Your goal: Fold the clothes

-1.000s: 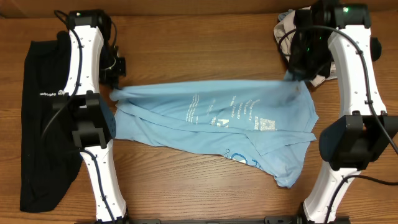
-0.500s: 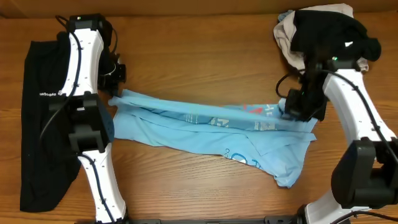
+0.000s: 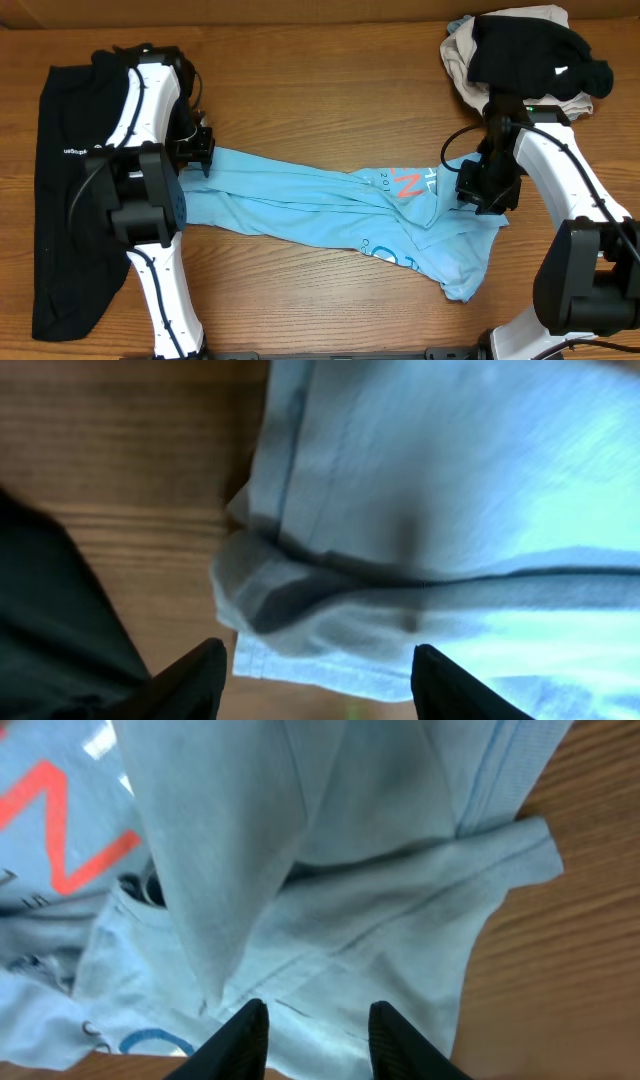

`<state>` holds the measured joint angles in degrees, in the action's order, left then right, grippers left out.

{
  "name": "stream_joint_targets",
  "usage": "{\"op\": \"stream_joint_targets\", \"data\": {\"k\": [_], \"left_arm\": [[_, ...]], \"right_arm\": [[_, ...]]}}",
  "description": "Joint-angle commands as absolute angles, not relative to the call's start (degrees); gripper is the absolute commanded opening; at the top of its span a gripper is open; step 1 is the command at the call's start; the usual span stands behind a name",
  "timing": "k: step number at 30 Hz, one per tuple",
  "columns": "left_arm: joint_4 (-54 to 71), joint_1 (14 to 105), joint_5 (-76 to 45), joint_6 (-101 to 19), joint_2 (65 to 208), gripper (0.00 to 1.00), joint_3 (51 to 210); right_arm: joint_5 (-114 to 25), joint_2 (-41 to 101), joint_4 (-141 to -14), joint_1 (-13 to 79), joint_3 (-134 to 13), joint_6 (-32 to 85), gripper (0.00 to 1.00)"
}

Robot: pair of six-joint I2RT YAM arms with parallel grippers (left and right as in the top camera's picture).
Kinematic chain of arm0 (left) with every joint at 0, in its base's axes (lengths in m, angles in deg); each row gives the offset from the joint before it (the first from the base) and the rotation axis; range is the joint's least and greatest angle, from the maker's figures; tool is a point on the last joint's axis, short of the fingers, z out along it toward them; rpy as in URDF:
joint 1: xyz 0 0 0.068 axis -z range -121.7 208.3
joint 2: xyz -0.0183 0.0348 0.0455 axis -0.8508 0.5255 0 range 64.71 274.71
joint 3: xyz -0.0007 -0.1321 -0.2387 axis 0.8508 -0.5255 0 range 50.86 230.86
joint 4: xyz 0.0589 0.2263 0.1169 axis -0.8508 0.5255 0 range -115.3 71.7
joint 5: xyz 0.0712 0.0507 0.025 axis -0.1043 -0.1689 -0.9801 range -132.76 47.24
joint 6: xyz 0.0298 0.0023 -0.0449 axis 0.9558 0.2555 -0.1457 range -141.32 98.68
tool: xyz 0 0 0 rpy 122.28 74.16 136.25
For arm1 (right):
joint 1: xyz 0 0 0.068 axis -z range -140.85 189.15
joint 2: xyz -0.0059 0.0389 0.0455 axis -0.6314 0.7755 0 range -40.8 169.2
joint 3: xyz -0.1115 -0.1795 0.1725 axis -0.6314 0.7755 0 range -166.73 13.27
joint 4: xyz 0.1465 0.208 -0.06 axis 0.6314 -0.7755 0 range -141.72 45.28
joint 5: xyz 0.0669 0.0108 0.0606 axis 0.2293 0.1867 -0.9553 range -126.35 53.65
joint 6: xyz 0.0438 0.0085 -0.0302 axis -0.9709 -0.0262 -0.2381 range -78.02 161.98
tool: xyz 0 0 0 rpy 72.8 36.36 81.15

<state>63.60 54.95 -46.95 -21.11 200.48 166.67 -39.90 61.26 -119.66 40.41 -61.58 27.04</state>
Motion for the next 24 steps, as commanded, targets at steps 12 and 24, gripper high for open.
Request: {"op": "stream_joint_targets", "data": {"k": [12,24], "left_arm": [[56.13,55.34,-42.92,-20.26,199.08,0.66,166.39],[55.62,55.34,-42.95,-20.21,199.08,0.78,166.41]], "right_arm": [[-39.42,63.16,-92.45,40.21,-61.36,28.22,0.66],[-31.61,69.20,-91.47,34.18,-61.36,26.67,0.77]]}}
